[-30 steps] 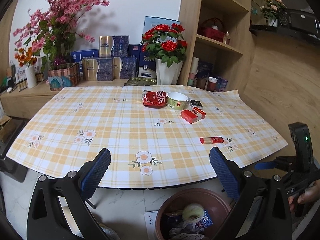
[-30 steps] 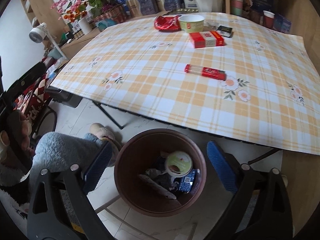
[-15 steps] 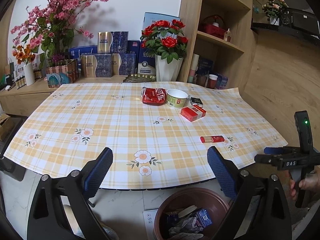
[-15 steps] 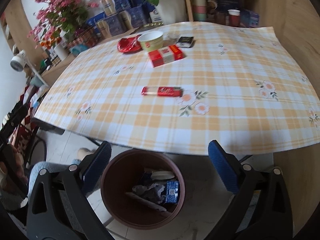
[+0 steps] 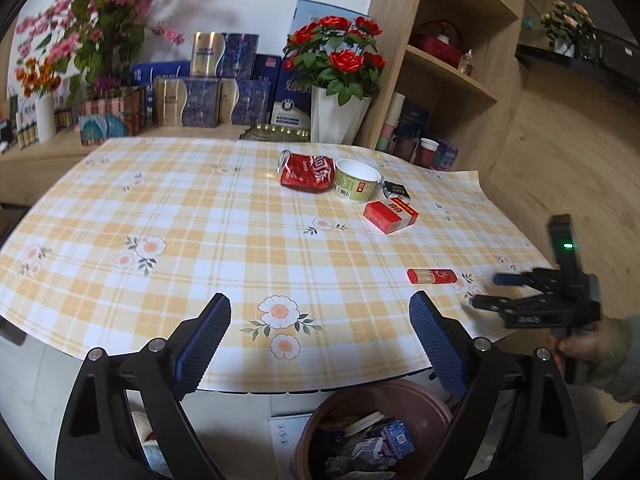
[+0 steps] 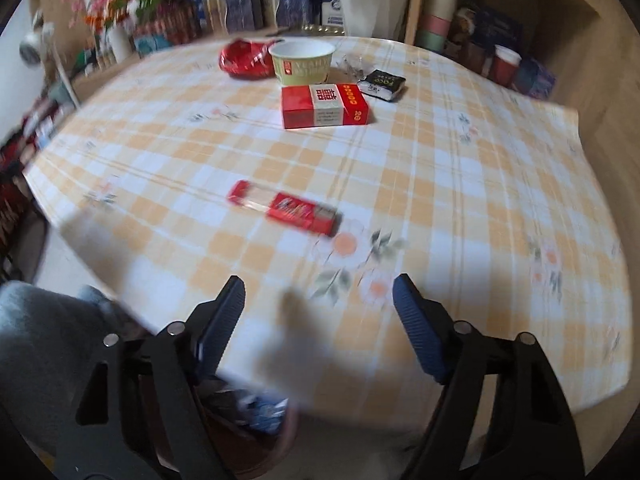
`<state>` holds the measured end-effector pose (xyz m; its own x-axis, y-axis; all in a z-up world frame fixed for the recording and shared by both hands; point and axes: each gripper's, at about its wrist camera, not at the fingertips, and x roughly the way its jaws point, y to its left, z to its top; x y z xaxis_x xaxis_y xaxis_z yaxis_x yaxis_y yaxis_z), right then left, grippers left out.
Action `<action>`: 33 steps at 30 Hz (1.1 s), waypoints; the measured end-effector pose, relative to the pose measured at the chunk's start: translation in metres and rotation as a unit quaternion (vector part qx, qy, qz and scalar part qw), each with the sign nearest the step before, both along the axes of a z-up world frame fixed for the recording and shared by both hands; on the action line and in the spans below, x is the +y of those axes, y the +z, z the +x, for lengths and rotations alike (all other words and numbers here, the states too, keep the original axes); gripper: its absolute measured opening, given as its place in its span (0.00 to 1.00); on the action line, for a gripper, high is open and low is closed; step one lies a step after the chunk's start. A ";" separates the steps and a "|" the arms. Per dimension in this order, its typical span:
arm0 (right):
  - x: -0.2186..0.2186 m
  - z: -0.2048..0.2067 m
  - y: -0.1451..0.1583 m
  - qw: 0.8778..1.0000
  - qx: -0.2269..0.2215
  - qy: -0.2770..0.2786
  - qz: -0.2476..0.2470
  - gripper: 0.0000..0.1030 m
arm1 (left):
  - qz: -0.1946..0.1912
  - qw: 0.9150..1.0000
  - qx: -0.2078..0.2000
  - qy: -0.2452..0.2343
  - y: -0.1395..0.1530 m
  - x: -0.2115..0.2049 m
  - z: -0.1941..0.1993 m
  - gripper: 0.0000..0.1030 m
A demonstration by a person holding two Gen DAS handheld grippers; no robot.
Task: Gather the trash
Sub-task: 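Grasp the red lighter with the right tool while the left tool moves to the red can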
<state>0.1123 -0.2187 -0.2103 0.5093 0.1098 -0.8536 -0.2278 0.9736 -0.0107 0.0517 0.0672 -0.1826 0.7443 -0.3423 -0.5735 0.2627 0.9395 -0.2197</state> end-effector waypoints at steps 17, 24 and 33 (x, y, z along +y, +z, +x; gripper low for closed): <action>0.029 0.075 -0.023 0.998 0.024 0.041 0.039 0.45 | -0.018 0.999 0.048 0.001 -0.032 0.002 0.017 0.86; 0.038 0.074 -0.024 0.998 0.009 0.047 0.039 0.29 | -0.025 0.998 0.048 -0.013 -0.033 -0.005 0.018 0.86; 0.030 0.068 -0.017 0.995 -0.011 0.003 0.096 0.27 | -0.056 0.997 0.041 -0.023 -0.014 -0.007 0.059 0.84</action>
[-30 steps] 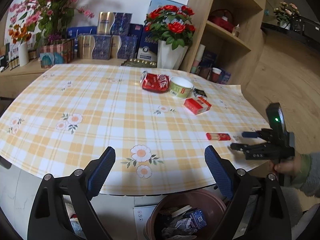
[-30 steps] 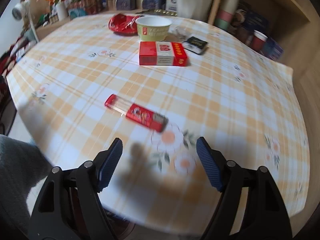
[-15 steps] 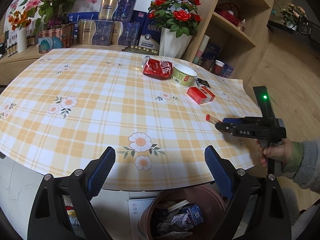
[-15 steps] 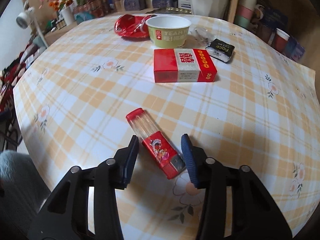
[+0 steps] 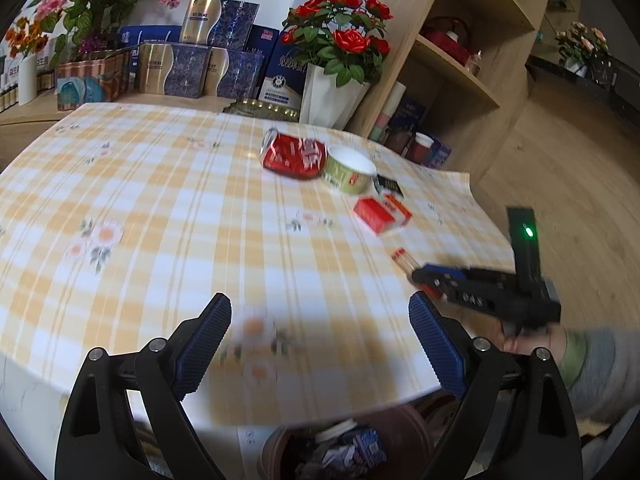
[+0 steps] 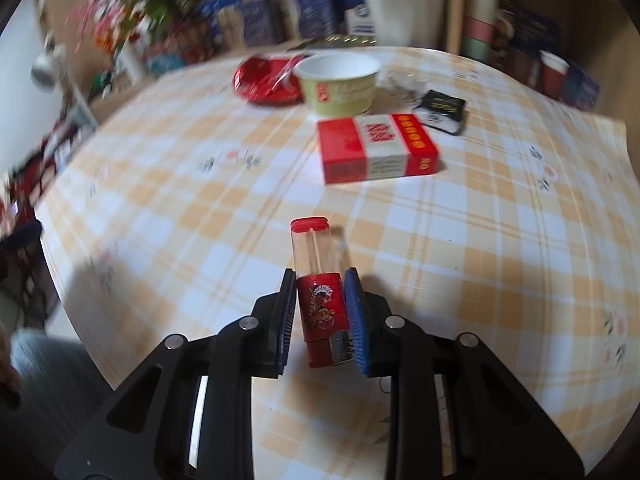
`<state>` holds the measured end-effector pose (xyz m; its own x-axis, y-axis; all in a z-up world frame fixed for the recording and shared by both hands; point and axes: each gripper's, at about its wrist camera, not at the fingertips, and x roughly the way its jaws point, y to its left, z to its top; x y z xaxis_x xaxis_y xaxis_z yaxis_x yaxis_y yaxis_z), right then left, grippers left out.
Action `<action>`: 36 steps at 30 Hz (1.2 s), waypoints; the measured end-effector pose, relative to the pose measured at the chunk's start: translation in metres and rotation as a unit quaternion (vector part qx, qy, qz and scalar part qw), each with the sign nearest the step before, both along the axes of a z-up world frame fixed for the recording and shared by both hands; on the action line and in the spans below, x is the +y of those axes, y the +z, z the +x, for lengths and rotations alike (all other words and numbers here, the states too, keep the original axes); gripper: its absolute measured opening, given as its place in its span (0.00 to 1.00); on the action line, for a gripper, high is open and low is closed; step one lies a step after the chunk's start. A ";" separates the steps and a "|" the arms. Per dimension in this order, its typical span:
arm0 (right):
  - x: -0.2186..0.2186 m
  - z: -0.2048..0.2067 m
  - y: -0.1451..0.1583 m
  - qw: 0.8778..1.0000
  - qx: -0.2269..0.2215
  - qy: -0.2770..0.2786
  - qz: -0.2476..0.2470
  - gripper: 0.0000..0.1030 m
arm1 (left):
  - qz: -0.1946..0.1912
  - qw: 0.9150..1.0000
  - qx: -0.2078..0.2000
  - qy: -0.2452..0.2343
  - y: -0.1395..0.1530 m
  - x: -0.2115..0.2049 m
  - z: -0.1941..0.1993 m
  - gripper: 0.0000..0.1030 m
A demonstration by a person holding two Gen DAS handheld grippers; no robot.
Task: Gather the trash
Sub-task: 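Grasp the red lighter with the right tool while the left tool moves to the red can, then grasp the crushed red Coca-Cola can with the left tool and lift it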
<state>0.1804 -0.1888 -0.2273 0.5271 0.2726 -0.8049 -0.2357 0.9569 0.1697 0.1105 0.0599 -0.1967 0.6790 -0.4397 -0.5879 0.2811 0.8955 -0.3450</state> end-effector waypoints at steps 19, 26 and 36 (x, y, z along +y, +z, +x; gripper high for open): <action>-0.047 -0.013 0.007 0.996 -0.033 -0.073 0.039 0.26 | 0.070 0.996 0.003 0.046 -0.006 -0.055 0.269 0.55; -0.054 -0.013 -0.003 0.996 -0.024 -0.079 0.038 0.26 | 0.087 0.993 0.038 0.073 -0.029 -0.050 0.290 0.20; -0.051 -0.016 0.013 0.995 -0.036 -0.073 0.053 0.26 | 0.059 0.994 0.030 0.083 -0.004 0.005 0.209 0.16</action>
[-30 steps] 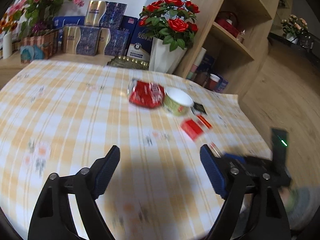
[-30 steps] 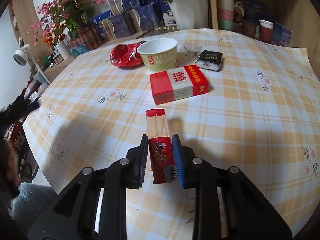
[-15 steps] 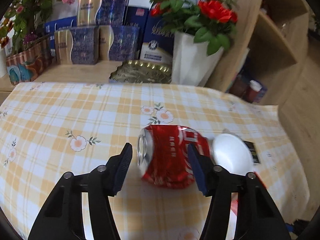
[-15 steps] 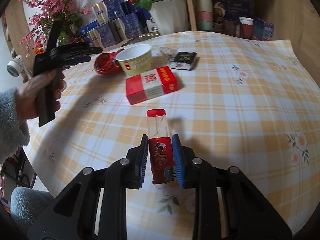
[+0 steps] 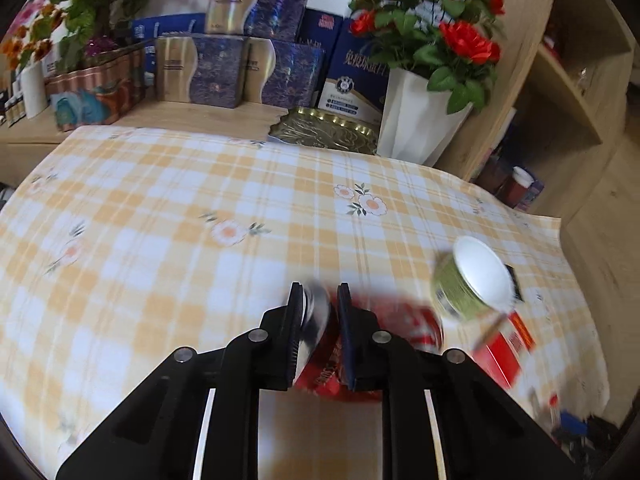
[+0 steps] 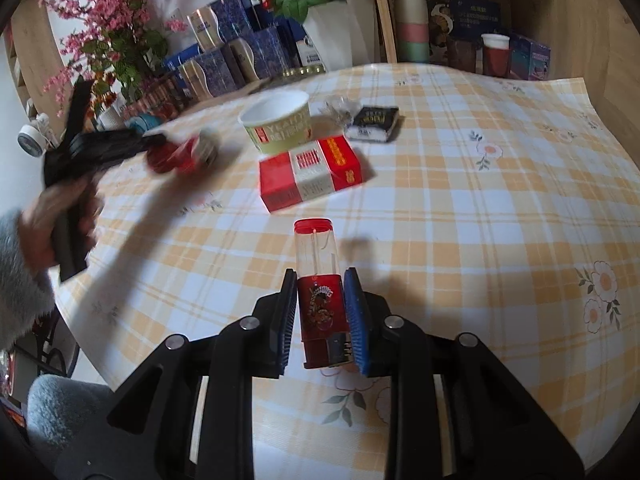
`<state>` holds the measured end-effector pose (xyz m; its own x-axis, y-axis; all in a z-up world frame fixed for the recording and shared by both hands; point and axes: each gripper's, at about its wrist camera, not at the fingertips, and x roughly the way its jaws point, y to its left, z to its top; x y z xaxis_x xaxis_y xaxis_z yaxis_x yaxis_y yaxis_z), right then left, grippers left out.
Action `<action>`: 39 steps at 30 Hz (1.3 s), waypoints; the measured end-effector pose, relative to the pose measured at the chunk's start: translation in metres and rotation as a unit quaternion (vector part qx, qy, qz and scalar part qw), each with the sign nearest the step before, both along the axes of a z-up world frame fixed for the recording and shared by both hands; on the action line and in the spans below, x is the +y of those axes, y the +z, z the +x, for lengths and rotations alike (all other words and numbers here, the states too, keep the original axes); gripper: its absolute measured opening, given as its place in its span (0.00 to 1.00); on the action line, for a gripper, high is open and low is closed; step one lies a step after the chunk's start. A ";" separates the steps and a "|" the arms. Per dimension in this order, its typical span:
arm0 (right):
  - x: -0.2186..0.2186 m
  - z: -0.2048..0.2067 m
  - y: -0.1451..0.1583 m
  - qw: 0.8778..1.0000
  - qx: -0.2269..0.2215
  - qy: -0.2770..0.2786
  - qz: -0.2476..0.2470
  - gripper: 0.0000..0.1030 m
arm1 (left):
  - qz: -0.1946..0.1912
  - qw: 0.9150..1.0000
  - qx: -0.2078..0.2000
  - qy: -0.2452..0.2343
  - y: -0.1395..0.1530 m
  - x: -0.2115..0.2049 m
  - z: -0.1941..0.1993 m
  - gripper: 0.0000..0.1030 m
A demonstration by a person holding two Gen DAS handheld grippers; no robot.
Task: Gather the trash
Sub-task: 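Grasp the crushed red Coca-Cola can with the left tool and lift it, then carry the can over the bin and open the left tool while the right holds the lighter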
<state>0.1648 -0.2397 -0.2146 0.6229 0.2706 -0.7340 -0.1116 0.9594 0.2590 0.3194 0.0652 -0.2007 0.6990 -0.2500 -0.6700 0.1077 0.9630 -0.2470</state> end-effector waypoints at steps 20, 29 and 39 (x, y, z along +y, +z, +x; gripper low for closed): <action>0.011 -0.077 0.043 0.999 -0.034 -0.010 0.007 0.26 | 0.015 0.991 -0.007 -0.136 0.028 -0.053 -0.149 0.02; -0.003 -0.083 0.041 0.999 -0.032 -0.025 0.017 0.26 | 0.111 0.984 -0.015 -0.135 0.025 -0.073 -0.148 0.22; -0.004 -0.077 0.032 0.999 -0.022 -0.029 0.025 0.26 | 0.195 0.975 -0.012 -0.103 0.011 -0.052 -0.125 0.21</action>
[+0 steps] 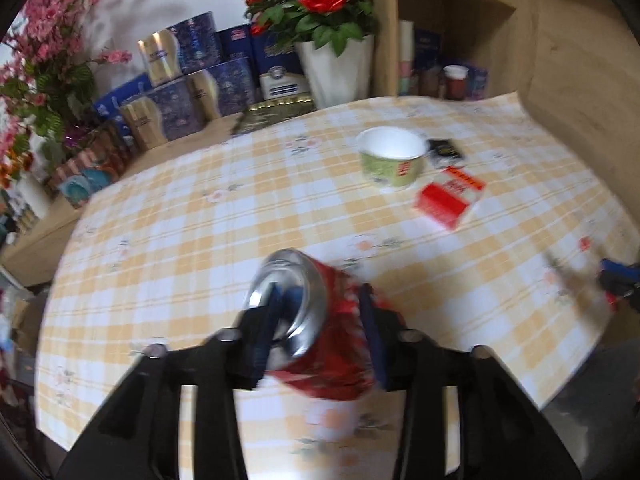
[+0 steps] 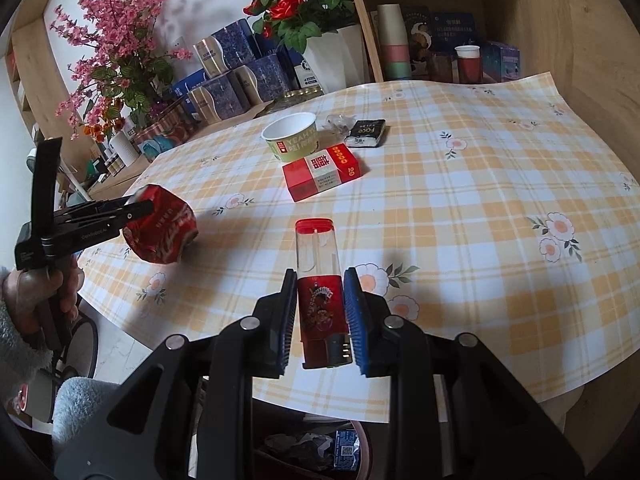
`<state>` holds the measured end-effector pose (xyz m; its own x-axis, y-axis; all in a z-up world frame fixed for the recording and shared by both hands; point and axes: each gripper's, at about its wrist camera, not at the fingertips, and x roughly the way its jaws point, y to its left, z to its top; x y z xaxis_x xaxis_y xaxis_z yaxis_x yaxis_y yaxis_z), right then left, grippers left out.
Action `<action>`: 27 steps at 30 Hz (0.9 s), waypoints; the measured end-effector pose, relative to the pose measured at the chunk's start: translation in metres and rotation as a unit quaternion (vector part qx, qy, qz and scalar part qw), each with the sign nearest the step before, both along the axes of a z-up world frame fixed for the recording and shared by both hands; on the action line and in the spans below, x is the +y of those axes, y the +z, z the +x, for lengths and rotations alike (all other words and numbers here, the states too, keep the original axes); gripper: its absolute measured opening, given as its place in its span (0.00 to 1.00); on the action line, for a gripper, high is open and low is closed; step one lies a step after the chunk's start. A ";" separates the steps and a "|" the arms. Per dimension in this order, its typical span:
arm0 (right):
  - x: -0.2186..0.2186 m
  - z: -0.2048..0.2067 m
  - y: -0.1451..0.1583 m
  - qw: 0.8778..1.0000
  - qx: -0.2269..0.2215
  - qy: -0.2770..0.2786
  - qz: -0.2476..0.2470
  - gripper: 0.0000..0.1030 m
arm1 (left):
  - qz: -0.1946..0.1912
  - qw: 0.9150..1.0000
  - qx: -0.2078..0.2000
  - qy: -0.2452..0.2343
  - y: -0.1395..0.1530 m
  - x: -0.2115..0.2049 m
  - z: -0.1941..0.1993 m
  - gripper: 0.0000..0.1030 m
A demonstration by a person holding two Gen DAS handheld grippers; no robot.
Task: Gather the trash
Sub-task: 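Carry the can over the bin and open the left tool while the right holds the lighter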
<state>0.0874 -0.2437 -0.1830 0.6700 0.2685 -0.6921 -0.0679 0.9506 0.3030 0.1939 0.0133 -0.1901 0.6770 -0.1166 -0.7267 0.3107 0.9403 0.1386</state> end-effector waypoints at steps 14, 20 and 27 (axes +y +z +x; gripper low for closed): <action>0.005 -0.004 0.013 1.000 -0.011 0.005 -0.004 0.26 | -0.063 0.997 0.035 -0.018 0.007 0.010 -0.026 0.17; 0.008 -0.023 0.030 1.000 -0.026 0.009 -0.004 0.26 | -0.083 0.994 0.019 -0.062 0.039 -0.005 -0.065 0.17; 0.007 -0.056 0.046 0.999 -0.042 0.008 -0.007 0.26 | -0.096 0.990 0.016 -0.098 0.046 -0.026 -0.123 0.17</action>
